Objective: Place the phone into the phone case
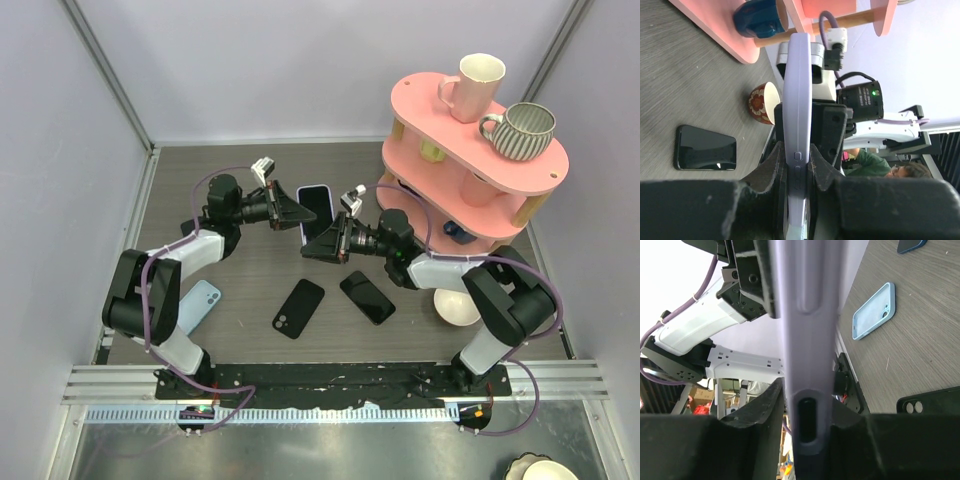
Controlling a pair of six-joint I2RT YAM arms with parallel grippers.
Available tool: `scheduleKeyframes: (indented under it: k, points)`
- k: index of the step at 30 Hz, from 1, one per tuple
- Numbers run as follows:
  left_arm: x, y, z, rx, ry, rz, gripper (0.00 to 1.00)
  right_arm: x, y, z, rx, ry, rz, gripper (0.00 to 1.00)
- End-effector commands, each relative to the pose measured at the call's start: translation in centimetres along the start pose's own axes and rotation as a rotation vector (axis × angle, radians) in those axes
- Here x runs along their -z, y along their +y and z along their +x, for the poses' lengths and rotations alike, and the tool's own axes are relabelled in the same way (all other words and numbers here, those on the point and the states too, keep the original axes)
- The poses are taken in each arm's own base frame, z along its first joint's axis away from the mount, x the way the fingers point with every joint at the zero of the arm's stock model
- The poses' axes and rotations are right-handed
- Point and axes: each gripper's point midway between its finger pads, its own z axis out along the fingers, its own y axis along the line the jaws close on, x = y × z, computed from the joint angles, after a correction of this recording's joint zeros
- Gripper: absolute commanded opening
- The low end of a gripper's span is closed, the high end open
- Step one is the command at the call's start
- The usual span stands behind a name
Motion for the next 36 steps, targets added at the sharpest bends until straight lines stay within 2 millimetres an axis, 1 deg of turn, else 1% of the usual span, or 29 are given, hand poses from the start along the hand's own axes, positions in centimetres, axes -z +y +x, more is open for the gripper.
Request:
scheduleKeyframes:
  k: [1,2,4,5,6,8,9,10,12,13,15,16,19,21,22,23,24,25,26,27,28,29,30,31,32,33,34,35,36]
  points:
    - [0.1,-0.5,-0.7,-0.096,-0.028,-0.009,0.0,1.0,4.2,-2.1,0.149,-0.1,-0.092,0.42]
    - [0.1,-0.7,-0.6,-0.1,-0.024,0.002,0.0,1.2,4.2,-2.6,0.155,-0.12,-0.087,0.49]
    - [0.1,-1.2,-0.5,-0.076,-0.018,0.028,0.0,1.9,4.3,-3.7,0.173,-0.16,-0.074,0.53]
    - [0.2,-1.8,-0.3,-0.096,-0.008,0.059,0.0,2.1,4.0,-4.0,0.167,-0.169,-0.056,0.55]
    - [0.1,-1.9,-0.1,-0.06,0.004,0.07,0.0,2.3,4.0,-4.5,0.169,-0.184,-0.049,0.56]
    - [0.1,-2.4,0.2,-0.067,0.021,0.094,0.0,2.7,3.9,-5.1,0.186,-0.2,-0.032,0.55]
    - [0.1,-2.4,0.6,-0.062,0.039,0.098,0.0,2.7,4.0,-5.3,0.193,-0.206,-0.028,0.52]
    - [0.1,-2.3,0.7,-0.061,0.043,0.098,0.0,2.8,4.0,-5.4,0.211,-0.21,-0.023,0.41]
    - [0.0,-1.9,0.9,-0.043,0.05,0.09,0.0,2.7,3.8,-5.5,0.217,-0.206,-0.005,0.26]
    - [0.0,-1.7,0.9,-0.038,0.052,0.089,0.0,2.8,3.7,-5.4,0.228,-0.202,-0.002,0.12]
    - [-0.1,-1.8,0.8,-0.036,0.052,0.09,0.02,2.9,3.7,-5.3,0.239,-0.203,-0.004,0.04]
    - [-0.1,-1.8,0.8,-0.031,0.052,0.09,0.11,3.0,3.7,-5.2,0.242,-0.204,-0.007,0.01]
    - [-0.3,-1.7,0.5,-0.025,0.048,0.089,0.39,3.1,4.0,-5.2,0.246,-0.21,-0.012,0.01]
    - [0.0,-1.5,-0.4,-0.028,0.026,0.07,0.46,3.2,4.2,-5.4,0.251,-0.224,-0.003,0.01]
    - [0.2,-1.1,-1.0,-0.025,-0.001,0.05,0.53,3.2,4.2,-5.6,0.255,-0.228,0.008,0.01]
    - [0.5,-0.2,-1.2,-0.03,-0.014,0.003,0.57,3.2,3.2,-5.8,0.232,-0.231,0.056,0.01]
    - [1.2,0.4,-2.0,-0.03,-0.045,-0.034,0.64,3.1,3.3,-6.1,0.26,-0.235,0.073,0.01]
    - [1.5,0.8,-2.3,-0.048,-0.06,-0.068,0.71,3.2,2.9,-6.1,0.257,-0.236,0.092,0.01]
    - [2.0,1.6,-2.6,0.002,-0.085,-0.156,0.73,3.2,2.3,-6.0,0.246,-0.232,0.118,0.01]
    - [2.5,2.3,-2.9,-0.085,-0.093,-0.213,0.76,3.3,2.0,-6.3,0.257,-0.242,0.137,0.01]
    - [3.0,3.0,-3.0,-0.089,-0.104,-0.279,0.8,3.3,1.5,-6.4,0.258,-0.247,0.157,0.01]
    - [4.0,4.1,-3.3,-0.053,-0.145,-0.416,0.81,3.5,0.3,-6.4,0.236,-0.24,0.207,0.01]
    - [4.7,4.6,-3.4,-0.098,-0.155,-0.479,0.83,3.4,0.0,-6.9,0.239,-0.258,0.237,0.01]
    - [5.7,5.4,-3.0,-0.07,-0.163,-0.559,0.89,3.3,-1.2,-7.0,0.247,-0.25,0.274,0.01]
    - [6.7,6.0,-3.6,-0.092,-0.206,-0.632,0.95,3.4,-2.2,-7.0,0.229,-0.245,0.314,0.01]
    - [7.5,5.8,-3.7,-0.13,-0.226,-0.67,1.0,3.2,-2.6,-7.7,0.232,-0.26,0.339,0.01]
    - [8.3,6.3,-3.1,-0.122,-0.222,-0.721,1.0,3.0,-4.0,-7.9,0.247,-0.249,0.381,0.01]
    - [9.0,6.5,-2.9,-0.13,-0.231,-0.757,1.0,3.0,-5.6,-7.5,0.225,-0.225,0.445,0.01]
    - [10.1,6.7,-3.3,-0.149,-0.274,-0.82,1.0,2.6,-5.5,-8.3,0.241,-0.228,0.465,0.01]
